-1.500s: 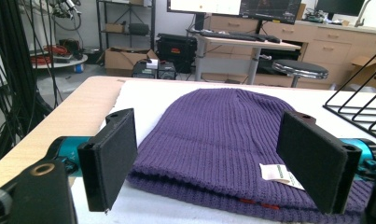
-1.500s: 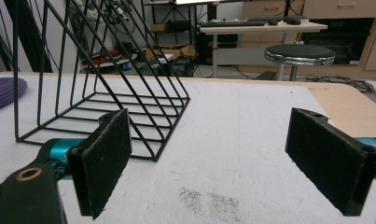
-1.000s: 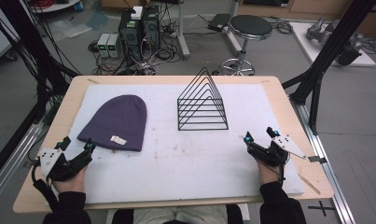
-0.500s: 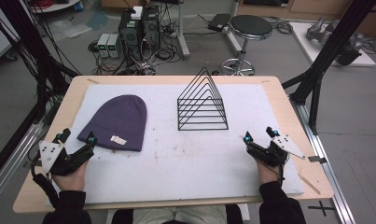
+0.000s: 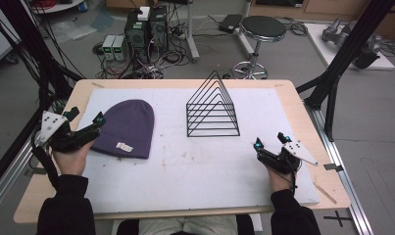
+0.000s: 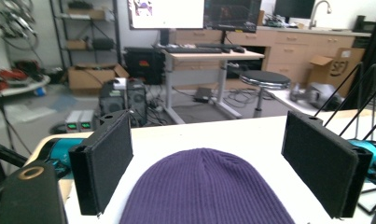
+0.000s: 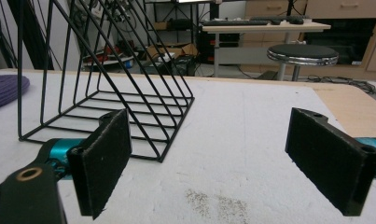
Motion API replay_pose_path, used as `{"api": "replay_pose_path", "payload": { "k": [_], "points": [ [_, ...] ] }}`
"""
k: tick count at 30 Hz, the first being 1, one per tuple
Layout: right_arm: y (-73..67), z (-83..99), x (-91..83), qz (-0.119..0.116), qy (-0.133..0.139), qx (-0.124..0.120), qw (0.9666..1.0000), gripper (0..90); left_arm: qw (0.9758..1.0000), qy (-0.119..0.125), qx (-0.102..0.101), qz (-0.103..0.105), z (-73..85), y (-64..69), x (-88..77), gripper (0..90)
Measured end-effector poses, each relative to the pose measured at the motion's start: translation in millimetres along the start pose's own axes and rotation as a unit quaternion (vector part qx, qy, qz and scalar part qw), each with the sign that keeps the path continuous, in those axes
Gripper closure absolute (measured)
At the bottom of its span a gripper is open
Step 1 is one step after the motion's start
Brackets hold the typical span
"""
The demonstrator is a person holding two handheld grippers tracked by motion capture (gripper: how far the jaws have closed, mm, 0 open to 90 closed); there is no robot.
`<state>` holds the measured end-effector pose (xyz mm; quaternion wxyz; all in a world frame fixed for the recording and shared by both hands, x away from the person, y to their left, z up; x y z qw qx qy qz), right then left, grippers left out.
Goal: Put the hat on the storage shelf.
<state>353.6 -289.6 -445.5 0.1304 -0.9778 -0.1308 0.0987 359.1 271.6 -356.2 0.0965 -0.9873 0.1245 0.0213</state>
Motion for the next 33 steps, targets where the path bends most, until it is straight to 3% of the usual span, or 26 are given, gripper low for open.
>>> {"api": "replay_pose_path", "payload": {
  "k": [7, 13, 19, 28, 33],
  "points": [
    [-1.4, 0.6, 0.8, 0.001, 0.000, -0.008, 1.0000, 13.7, 0.9988, -0.036, 0.033, 0.009, -18.4, -16.0, 23.5, 16.7],
    [-2.4, 1.1, 1.1, 0.002, -0.001, -0.010, 0.9999, 13.7, 0.9984, -0.045, 0.027, 0.022, -28.2, -24.6, 36.2, 16.7],
    [-3.7, 1.5, 1.4, 0.002, -0.002, -0.019, 0.9998, 13.7, 0.9970, -0.056, 0.037, 0.038, -35.7, -29.3, 50.8, 16.7],
    [-3.5, 1.6, 0.1, 0.002, -0.002, -0.024, 0.9997, 13.7, 0.9911, -0.087, 0.066, 0.076, -41.9, -24.2, 81.2, 16.7],
    [-1.9, 1.6, -1.4, 0.003, -0.003, -0.028, 0.9996, 13.7, 0.9854, -0.120, 0.068, 0.100, -39.3, -20.2, 101.9, 16.8]
  ]
}}
Point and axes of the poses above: each handheld gripper's, and its own axes: x roughly forward along the jaws, z roughly out of its underside, y roughly to its right, the point moved 5 cm from there along x, roughly forward along the jaws, and after that the axes turned 14 degrees about x, right-handed, at the moved point
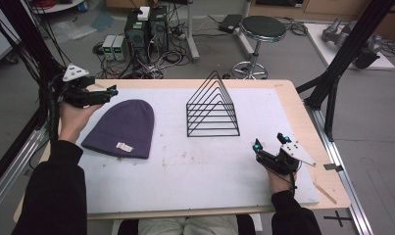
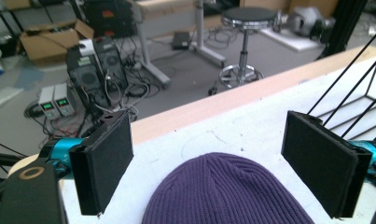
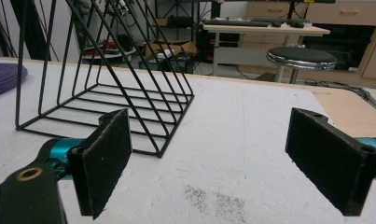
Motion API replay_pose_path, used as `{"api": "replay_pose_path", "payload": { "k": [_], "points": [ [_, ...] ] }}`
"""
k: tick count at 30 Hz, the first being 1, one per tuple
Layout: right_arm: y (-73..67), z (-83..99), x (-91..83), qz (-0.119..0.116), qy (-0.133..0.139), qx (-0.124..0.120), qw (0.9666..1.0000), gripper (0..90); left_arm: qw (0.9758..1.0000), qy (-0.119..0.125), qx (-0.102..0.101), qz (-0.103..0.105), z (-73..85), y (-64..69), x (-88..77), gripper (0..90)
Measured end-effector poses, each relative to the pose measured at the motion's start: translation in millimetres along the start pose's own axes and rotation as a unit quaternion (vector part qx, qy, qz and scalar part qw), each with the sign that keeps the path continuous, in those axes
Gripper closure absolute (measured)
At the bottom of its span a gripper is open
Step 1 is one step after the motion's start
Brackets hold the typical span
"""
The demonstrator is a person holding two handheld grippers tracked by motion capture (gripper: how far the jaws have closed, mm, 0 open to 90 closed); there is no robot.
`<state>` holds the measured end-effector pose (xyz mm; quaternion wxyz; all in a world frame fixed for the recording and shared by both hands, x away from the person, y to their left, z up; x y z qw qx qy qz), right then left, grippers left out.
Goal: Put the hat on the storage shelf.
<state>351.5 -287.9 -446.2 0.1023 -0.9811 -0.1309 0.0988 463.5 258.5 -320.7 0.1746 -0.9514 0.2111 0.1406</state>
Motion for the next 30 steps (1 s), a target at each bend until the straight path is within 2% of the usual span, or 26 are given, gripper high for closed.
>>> {"api": "replay_pose_path", "payload": {
  "k": [4, 5, 6, 7, 8, 9, 11, 13, 14, 15, 16, 18, 19, 20, 21, 24, 25, 26, 28, 29, 30],
  "points": [
    [-1.5, 0.9, -0.5, 0.001, -0.002, -0.009, 1.0000, 13.7, 0.9992, -0.031, 0.008, 0.023, 3.1, -4.5, 20.1, 16.9],
    [-1.8, 1.0, 0.0, 0.002, -0.001, -0.016, 0.9999, 13.7, 0.9981, -0.052, 0.010, 0.030, 9.7, -7.0, 31.2, 17.2],
    [-2.7, 1.2, 0.1, 0.000, -0.003, -0.017, 0.9998, 13.8, 0.9981, -0.052, 0.010, 0.030, 9.7, -7.0, 31.2, 17.5],
    [-3.4, 1.3, -0.1, 0.001, -0.003, -0.017, 0.9998, 13.8, 0.9975, -0.064, 0.013, 0.029, 14.1, -8.7, 36.2, 18.0],
    [-3.8, 1.2, -0.3, -0.001, -0.002, -0.021, 0.9998, 13.8, 0.9956, -0.088, 0.016, 0.027, 24.0, -12.2, 45.5, 18.3],
    [-3.8, 1.2, -0.3, -0.001, -0.002, -0.021, 0.9998, 13.8, 0.9956, -0.088, 0.016, 0.027, 24.0, -12.2, 45.5, 18.9],
    [-4.7, 1.4, -0.9, -0.003, -0.003, -0.023, 0.9997, 13.8, 0.9924, -0.118, 0.024, 0.024, 34.6, -14.5, 54.3, 21.2],
    [-5.1, 2.1, -0.8, -0.003, -0.005, -0.025, 0.9997, 13.8, 0.9878, -0.148, 0.040, 0.029, 44.0, -14.8, 62.6, 21.3],
    [-5.4, 2.2, -0.4, -0.004, -0.005, -0.027, 0.9996, 13.8, 0.9864, -0.156, 0.041, 0.033, 47.8, -14.8, 66.8, 21.2],
    [-5.5, 2.3, -0.4, -0.005, -0.006, -0.028, 0.9996, 13.8, 0.9838, -0.170, 0.038, 0.042, 54.7, -14.8, 74.4, 21.2],
    [-5.9, 2.3, -0.1, -0.005, -0.005, -0.027, 0.9996, 13.8, 0.9838, -0.170, 0.038, 0.042, 54.7, -14.8, 74.4, 21.1],
    [-6.6, 2.7, 0.7, -0.008, -0.007, -0.026, 0.9996, 13.8, 0.9804, -0.187, 0.046, 0.043, 60.7, -15.1, 81.8, 19.9],
    [-7.0, 2.7, 1.1, -0.009, -0.007, -0.025, 0.9996, 13.8, 0.9764, -0.204, 0.051, 0.048, 65.0, -15.2, 88.3, 19.9],
    [-7.3, 2.7, 1.4, -0.010, -0.007, -0.026, 0.9996, 13.8, 0.9764, -0.204, 0.051, 0.048, 65.0, -15.2, 88.3, 19.9],
    [-8.0, 3.3, 1.5, -0.012, -0.010, -0.024, 0.9996, 13.9, 0.9755, -0.208, 0.054, 0.049, 66.5, -15.6, 91.0, 19.9],
    [-8.8, 3.6, 2.6, -0.015, -0.011, -0.025, 0.9995, 13.8, 0.9728, -0.221, 0.045, 0.053, 70.1, -17.6, 97.9, 20.4],
    [-10.2, 4.3, 3.7, -0.020, -0.015, -0.025, 0.9994, 13.8, 0.9693, -0.233, 0.041, 0.065, 73.2, -17.1, 102.8, 20.8],
    [-10.6, 4.3, 3.9, -0.021, -0.014, -0.025, 0.9994, 13.9, 0.9693, -0.233, 0.041, 0.065, 73.2, -17.1, 102.8, 20.7],
    [-12.0, 4.1, 4.4, -0.025, -0.013, -0.027, 0.9992, 13.9, 0.9632, -0.251, 0.042, 0.085, 79.5, -14.4, 110.7, 20.4],
    [-12.0, 4.1, 4.4, -0.025, -0.013, -0.027, 0.9992, 13.9, 0.9632, -0.251, 0.042, 0.085, 79.5, -14.4, 110.7, 20.2],
    [-12.4, 4.2, 4.4, -0.025, -0.014, -0.026, 0.9992, 13.8, 0.9608, -0.260, 0.041, 0.088, 82.3, -13.5, 114.2, 20.2]
  ]
}}
Point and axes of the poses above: each handheld gripper's, and its own axes: x roughly forward along the jaws, z roughly out of its underside, y roughly to its right, the point moved 5 cm from there along x, roughly forward along the jaws, and after that the axes turned 14 degrees about x, right-handed, at the moved point
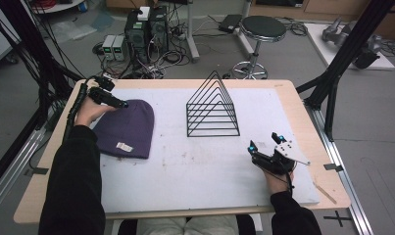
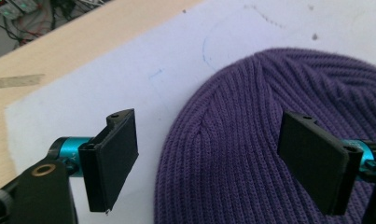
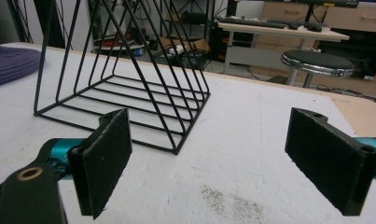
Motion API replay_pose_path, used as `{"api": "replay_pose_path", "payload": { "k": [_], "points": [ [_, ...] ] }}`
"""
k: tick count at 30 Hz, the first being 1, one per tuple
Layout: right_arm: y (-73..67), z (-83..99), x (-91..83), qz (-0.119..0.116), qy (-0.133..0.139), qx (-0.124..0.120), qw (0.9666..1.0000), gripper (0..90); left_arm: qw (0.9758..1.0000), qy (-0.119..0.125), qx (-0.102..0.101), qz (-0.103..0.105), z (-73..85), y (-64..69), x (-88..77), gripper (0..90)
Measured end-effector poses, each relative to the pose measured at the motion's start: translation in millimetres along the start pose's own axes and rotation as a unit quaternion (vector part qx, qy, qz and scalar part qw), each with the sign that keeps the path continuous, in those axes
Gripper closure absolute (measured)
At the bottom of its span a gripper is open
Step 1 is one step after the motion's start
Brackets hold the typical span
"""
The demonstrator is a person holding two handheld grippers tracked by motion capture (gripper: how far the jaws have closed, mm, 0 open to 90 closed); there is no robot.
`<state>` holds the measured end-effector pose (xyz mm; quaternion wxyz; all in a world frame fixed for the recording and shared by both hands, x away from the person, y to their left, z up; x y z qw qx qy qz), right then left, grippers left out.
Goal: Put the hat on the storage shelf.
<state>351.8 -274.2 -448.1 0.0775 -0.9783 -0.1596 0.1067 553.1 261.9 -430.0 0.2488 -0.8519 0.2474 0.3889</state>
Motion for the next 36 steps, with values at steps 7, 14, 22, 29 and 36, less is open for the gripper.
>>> {"api": "replay_pose_path", "payload": {
  "k": [7, 14, 22, 29, 36],
  "points": [
    [-1.4, -0.2, 0.8, -0.001, 0.000, -0.001, 1.0000, 13.9, 0.9994, -0.033, -0.006, 0.010, 9.6, -3.0, 21.1, 18.1],
    [-2.0, 0.1, 1.3, 0.002, -0.002, -0.003, 1.0000, 13.9, 0.9979, -0.041, -0.022, 0.046, 17.0, -1.4, 32.2, 23.0],
    [-2.0, 0.5, 1.1, 0.000, -0.003, 0.001, 1.0000, 13.9, 0.9958, -0.030, -0.045, 0.074, 20.2, -1.5, 33.2, 29.0],
    [-1.6, 0.6, 1.9, -0.002, -0.005, 0.005, 1.0000, 13.9, 0.9949, -0.021, -0.026, 0.095, 17.2, 3.6, 29.0, 60.9],
    [-3.4, 1.2, 1.0, -0.005, -0.007, 0.006, 0.9999, 14.2, 0.9911, -0.015, 0.003, 0.132, 16.1, 10.9, 25.3, 76.8]
  ]
}}
Point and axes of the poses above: each handheld gripper's, and its own axes: x roughly forward along the jaws, z roughly out of its underside, y roughly to its right, the point moved 5 cm from there along x, roughly forward along the jaws, and after that the axes turned 14 degrees about x, right-handed, at the moved point
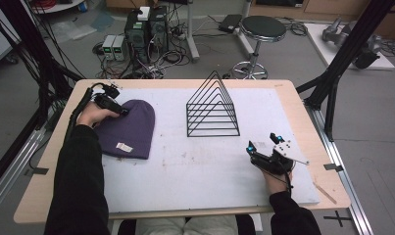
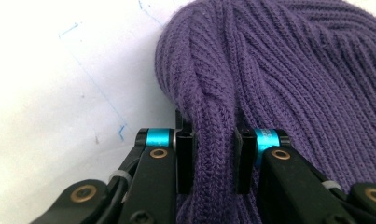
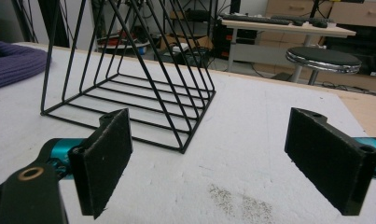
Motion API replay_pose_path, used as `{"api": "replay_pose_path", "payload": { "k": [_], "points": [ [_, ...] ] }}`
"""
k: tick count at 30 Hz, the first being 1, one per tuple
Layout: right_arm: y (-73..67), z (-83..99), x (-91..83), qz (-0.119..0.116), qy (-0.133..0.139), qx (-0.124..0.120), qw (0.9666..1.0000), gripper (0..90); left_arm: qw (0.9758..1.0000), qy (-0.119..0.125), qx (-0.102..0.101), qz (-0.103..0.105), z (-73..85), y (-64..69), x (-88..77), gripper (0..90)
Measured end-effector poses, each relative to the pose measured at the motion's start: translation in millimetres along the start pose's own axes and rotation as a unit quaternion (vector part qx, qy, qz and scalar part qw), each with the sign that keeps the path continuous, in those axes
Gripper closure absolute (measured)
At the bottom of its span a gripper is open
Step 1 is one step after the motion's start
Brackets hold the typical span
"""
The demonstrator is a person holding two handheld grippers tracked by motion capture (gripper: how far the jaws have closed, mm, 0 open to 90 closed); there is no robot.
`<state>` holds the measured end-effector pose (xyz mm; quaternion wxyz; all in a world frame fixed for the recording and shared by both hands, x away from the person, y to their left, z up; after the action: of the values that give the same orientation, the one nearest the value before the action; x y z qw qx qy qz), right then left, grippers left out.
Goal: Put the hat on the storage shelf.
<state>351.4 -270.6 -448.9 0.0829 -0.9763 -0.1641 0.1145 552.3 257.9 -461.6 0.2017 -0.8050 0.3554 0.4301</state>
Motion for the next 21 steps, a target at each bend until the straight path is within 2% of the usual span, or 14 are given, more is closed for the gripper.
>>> {"api": "replay_pose_path", "payload": {
  "k": [3, 5, 9, 11, 13, 14, 15, 16, 17, 19, 21],
  "points": [
    [0.9, -0.1, 0.1, 0.002, 0.000, 0.000, 1.0000, 14.2, 1.0000, -0.002, 0.003, -0.005, -0.9, -0.2, 0.2, 76.8],
    [1.1, -0.1, 0.2, 0.002, 0.001, 0.000, 1.0000, 14.2, 0.9998, -0.003, 0.017, -0.013, -2.0, 1.6, -1.3, 76.9],
    [0.7, -0.3, -0.4, 0.003, 0.001, 0.003, 1.0000, 14.2, 0.9993, 0.004, 0.026, -0.026, -3.1, 3.3, -6.3, 76.9],
    [0.9, -0.1, -0.9, 0.004, 0.000, 0.008, 1.0000, 14.2, 0.9986, 0.017, 0.025, -0.044, -4.0, 4.0, -11.4, 76.7],
    [1.4, 0.3, -0.2, 0.004, -0.001, 0.010, 0.9999, 14.2, 0.9960, 0.040, 0.018, -0.077, -3.2, 7.2, -17.8, 76.8],
    [1.5, 0.6, 0.2, 0.005, -0.001, 0.010, 0.9999, 14.2, 0.9953, 0.045, 0.014, -0.084, -2.3, 9.1, -19.6, 76.8],
    [1.4, 0.9, 0.4, 0.003, -0.002, 0.010, 0.9999, 14.2, 0.9922, 0.058, 0.001, -0.110, 0.1, 14.6, -23.8, 76.8],
    [1.0, 0.8, 0.3, 0.003, -0.002, 0.012, 0.9999, 14.2, 0.9922, 0.058, 0.001, -0.110, 0.1, 14.6, -23.8, 76.8],
    [0.5, 0.6, 0.2, 0.001, -0.001, 0.013, 0.9999, 14.2, 0.9900, 0.062, -0.002, -0.127, 1.0, 17.7, -26.1, 76.8],
    [-0.5, 0.4, -0.6, -0.003, 0.000, 0.016, 0.9999, 14.2, 0.9834, 0.079, -0.015, -0.163, 0.9, 24.9, -32.0, 76.8],
    [-0.9, 0.2, -0.5, -0.004, 0.001, 0.017, 0.9998, 14.2, 0.9743, 0.091, -0.010, -0.206, -1.0, 33.2, -40.1, 76.8]
  ]
}}
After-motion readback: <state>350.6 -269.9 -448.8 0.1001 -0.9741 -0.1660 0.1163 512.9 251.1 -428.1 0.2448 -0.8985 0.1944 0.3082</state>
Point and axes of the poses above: each handheld gripper's, and its own axes: x roughly forward along the jaws, z roughly out of its underside, y roughly to its right, the point moved 5 cm from there along x, roughly forward along the jaws, and after that the axes turned 14 degrees about x, right-handed, at the moved point
